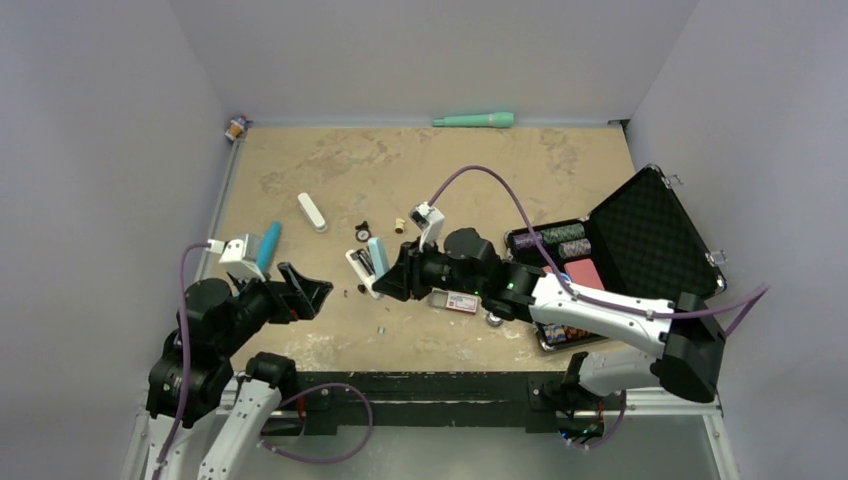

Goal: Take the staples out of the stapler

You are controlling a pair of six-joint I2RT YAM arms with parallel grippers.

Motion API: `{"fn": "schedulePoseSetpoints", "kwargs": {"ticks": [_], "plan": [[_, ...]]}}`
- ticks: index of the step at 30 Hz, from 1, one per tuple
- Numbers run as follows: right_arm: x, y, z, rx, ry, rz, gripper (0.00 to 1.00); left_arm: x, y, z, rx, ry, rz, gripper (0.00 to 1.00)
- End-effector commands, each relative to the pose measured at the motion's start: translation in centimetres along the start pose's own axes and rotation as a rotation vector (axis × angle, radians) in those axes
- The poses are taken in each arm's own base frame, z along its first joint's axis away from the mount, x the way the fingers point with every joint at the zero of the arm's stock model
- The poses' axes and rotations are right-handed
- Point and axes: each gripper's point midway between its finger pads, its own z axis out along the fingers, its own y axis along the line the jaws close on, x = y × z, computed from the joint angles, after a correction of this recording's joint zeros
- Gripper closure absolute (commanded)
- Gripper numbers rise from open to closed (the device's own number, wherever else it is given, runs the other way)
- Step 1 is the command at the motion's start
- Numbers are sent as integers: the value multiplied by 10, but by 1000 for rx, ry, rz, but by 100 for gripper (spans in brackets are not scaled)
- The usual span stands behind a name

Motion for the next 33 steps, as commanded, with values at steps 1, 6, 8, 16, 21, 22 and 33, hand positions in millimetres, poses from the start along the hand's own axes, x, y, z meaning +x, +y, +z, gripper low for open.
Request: {"fn": "schedulePoseSetpoints", "kwargs": {"ticks": [1, 6, 8, 16, 21, 22, 33], "plan": [[-13, 1, 23, 30, 3, -66, 100, -9, 26, -19, -134, -108, 63, 2], [-14, -16, 59, 112, 51, -121, 100, -19, 32, -31, -175, -172, 108, 4], [-14, -24, 71, 154, 70, -147, 100, -22, 38, -32, -209, -181, 108, 5], [-19, -70, 114, 360, 70, -205, 100, -23, 41, -27, -224, -193, 89, 6], [-17, -86, 139, 416, 75, -216, 100, -20, 34, -23, -181, -173, 94, 0], [-15, -90, 144, 428, 78, -218, 100, -20, 35, -23, -184, -173, 93, 0], [-2, -112, 180, 516, 90, -276, 100, -19, 34, -22, -179, -170, 93, 0]]}}
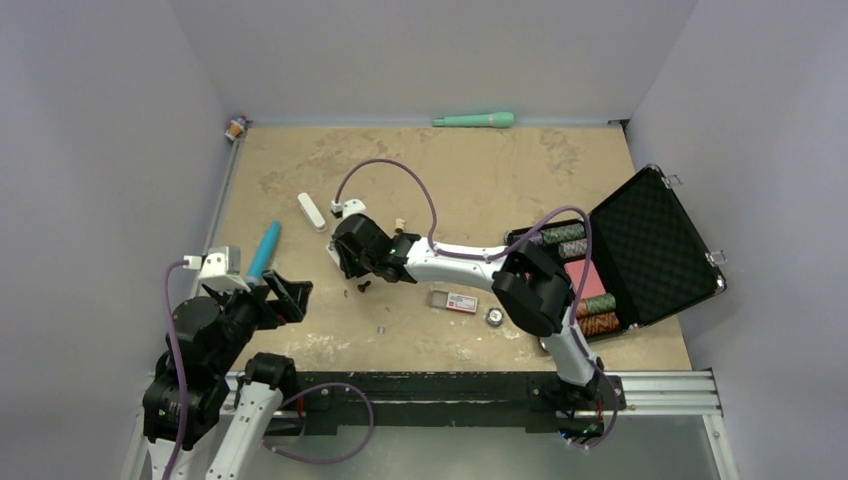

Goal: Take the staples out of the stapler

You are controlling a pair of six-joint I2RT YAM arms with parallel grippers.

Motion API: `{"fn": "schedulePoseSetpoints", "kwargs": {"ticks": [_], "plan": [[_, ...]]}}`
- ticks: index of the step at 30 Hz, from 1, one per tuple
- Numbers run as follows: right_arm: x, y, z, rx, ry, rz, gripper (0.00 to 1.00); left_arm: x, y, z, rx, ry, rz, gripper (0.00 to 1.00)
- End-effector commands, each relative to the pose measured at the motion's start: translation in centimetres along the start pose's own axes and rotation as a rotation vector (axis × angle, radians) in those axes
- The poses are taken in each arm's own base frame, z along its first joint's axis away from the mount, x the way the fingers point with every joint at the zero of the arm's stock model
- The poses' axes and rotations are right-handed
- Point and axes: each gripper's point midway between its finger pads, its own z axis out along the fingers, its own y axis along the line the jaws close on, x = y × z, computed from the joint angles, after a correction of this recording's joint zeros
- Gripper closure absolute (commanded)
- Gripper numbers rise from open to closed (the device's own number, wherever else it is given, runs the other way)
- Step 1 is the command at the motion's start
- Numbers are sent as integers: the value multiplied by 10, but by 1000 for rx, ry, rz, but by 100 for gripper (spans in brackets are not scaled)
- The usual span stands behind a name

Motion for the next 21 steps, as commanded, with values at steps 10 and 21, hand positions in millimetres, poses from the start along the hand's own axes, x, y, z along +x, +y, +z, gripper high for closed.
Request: {"fn": "schedulePoseSetpoints", "kwargs": {"ticks": [10, 21], "plan": [[-36, 10, 22, 73, -104, -56, 100, -4, -3, 5, 17, -7, 21, 0], [-30, -1, 44, 152, -93, -111, 97, -5, -3, 6, 14, -2, 20, 0]]}}
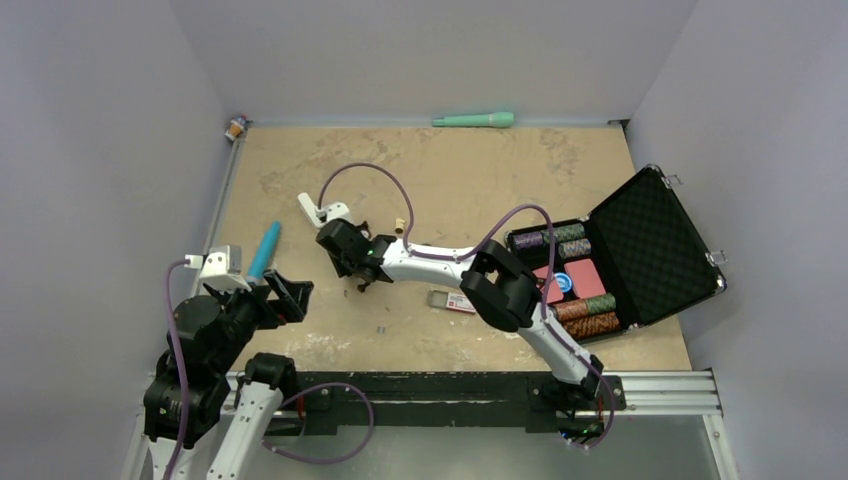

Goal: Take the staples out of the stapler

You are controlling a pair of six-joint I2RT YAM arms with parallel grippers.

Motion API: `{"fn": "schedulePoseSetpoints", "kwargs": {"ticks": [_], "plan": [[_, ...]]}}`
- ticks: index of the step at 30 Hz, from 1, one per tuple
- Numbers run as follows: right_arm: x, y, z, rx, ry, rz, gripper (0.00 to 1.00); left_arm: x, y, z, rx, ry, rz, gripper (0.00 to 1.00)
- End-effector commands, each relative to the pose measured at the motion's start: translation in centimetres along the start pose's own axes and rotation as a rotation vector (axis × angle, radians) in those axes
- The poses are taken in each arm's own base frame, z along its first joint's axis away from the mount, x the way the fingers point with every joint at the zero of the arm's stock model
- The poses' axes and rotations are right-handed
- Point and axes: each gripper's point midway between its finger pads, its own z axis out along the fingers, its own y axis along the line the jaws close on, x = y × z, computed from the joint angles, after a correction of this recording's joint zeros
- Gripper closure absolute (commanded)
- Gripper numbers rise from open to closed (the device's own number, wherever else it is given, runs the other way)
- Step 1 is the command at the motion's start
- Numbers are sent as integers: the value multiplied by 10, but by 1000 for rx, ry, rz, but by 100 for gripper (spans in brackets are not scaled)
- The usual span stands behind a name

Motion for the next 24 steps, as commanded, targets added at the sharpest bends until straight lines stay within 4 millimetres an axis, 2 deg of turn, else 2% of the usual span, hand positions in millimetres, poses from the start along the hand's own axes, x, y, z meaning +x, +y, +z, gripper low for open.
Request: {"fn": "schedulePoseSetpoints", "kwargs": {"ticks": [1, 3, 4, 9, 12, 18, 24], "plan": [[-34, 2, -6, 24, -82, -11, 87, -6, -2, 5, 8, -11, 20, 0], [-33, 0, -4, 43, -77, -27, 68, -6, -2, 5, 8, -11, 19, 0], [-35, 0, -5, 44, -79, -31, 62, -6, -2, 5, 7, -13, 19, 0], [-46, 2, -15, 30, -95, -36, 53, -6, -1, 6, 0, -13, 17, 0], [-53, 2, -24, 20, -105, -32, 44, -7, 0, 5, -1, -19, 16, 0], [-61, 5, -49, -11, -114, -10, 42, -6, 0, 6, -4, -12, 16, 0], [-56, 17, -84, -103, -115, 42, 48, -6, 0, 7, -5, -11, 14, 0]]}}
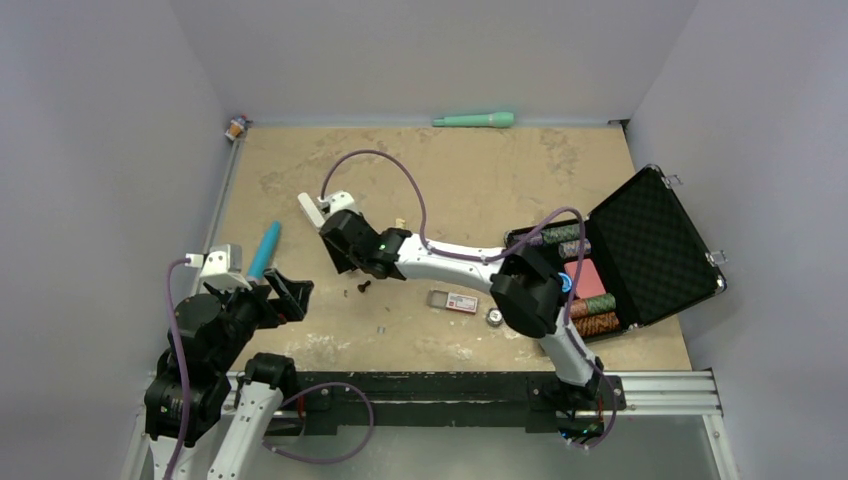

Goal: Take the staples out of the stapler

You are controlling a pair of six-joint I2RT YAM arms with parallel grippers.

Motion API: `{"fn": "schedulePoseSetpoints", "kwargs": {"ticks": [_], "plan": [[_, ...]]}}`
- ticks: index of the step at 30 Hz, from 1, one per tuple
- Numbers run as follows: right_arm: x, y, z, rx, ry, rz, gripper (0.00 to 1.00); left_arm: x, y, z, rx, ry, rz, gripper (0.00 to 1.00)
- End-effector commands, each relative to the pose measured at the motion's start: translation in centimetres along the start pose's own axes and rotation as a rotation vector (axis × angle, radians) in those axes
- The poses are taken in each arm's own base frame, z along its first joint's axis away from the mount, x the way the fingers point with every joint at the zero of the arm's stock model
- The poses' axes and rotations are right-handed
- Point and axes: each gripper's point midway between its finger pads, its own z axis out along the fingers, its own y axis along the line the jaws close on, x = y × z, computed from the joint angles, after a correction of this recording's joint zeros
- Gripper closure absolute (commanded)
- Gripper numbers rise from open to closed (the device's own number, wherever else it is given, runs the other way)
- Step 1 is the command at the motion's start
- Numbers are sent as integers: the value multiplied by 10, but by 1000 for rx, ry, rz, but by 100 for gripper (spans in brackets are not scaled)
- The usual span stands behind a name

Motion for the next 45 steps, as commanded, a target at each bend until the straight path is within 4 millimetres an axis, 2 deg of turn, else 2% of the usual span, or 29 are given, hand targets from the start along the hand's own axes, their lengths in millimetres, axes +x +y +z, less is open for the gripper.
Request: {"fn": "schedulePoseSetpoints", "kwargs": {"ticks": [1, 6, 15, 20, 28, 45], "plan": [[-31, 23, -46, -121, -79, 77, 49, -6, -1, 6, 0, -14, 18, 0], [-11, 39, -49, -173, -30, 87, 56, -5, 0, 6, -3, -11, 16, 0], [12, 55, -38, -193, 17, 120, 64, -5, 0, 7, -1, -9, 16, 1], [32, 56, -27, -166, 58, 124, 65, -5, 0, 6, 1, -12, 16, 1], [49, 54, -19, -134, 92, 133, 65, -5, -1, 7, 3, -10, 18, 1], [65, 50, -1, -72, 122, 102, 66, -4, -1, 8, 4, -3, 17, 2]]}}
